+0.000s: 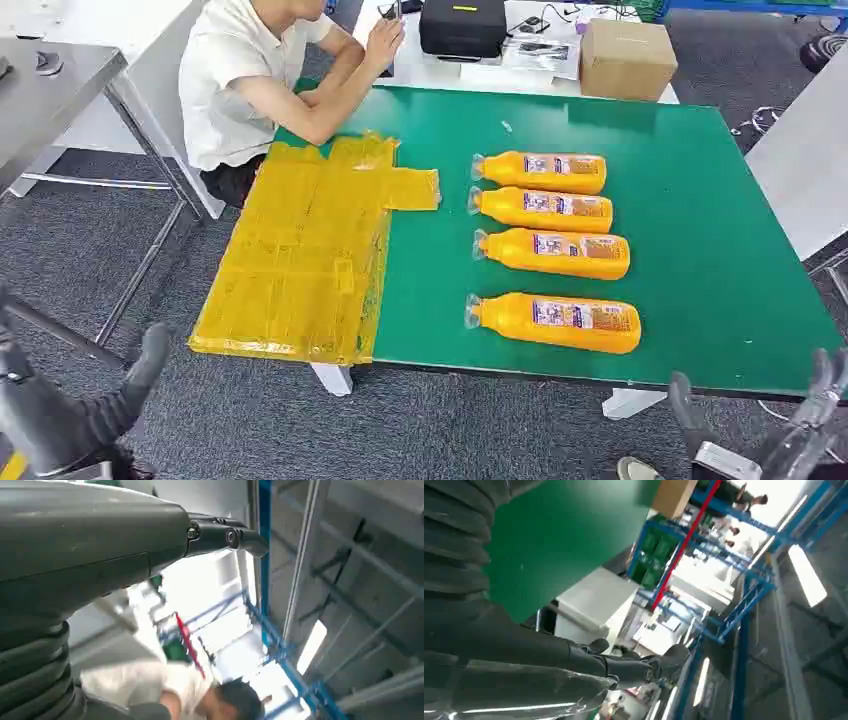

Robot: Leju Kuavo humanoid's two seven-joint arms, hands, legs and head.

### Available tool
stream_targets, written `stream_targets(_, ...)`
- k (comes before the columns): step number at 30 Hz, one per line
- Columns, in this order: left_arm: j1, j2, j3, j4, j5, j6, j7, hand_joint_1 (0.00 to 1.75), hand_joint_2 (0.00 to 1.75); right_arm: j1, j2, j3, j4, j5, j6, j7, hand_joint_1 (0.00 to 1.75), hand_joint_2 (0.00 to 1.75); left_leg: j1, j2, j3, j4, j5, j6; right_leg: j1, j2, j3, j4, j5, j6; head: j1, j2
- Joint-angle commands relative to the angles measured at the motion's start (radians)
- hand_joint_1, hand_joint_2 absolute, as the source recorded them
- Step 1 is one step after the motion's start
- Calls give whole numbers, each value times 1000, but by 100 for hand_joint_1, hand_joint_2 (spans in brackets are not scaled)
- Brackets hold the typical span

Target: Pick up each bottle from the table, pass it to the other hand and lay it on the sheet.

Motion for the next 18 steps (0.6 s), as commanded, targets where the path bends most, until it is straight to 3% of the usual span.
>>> stream_targets(1,47,-76,237,-142,161,26,-70,0,175,-1,115,-363,-40,-127,109,1,0,175,1,0,3,1,-2,-2,1,1,3,1,-2,-2,0,0)
stream_targets(3,49,-96,281,-118,156,-20,-49,0,175,-37,163,-470,-16,-152,144,1,0,175,1,-1,4,1,-3,-2,0,0,-6,1,-4,-2,0,0)
stream_targets(9,59,-110,277,-109,141,-44,-63,0,175,-34,152,-457,-20,-122,126,1,0,175,0,0,3,-1,-3,-2,0,1,-7,0,-3,-1,0,0)
stream_targets(13,68,-121,280,-112,147,-64,-80,0,175,-21,135,-450,-30,-114,110,1,0,175,0,0,5,-1,-3,-2,0,1,5,0,-4,-1,0,0)
stream_targets(18,68,-115,167,-82,171,-179,-70,0,175,-12,134,-445,-101,-118,180,1,0,175,0,-1,5,0,-3,-3,0,0,3,0,-4,-2,0,0)
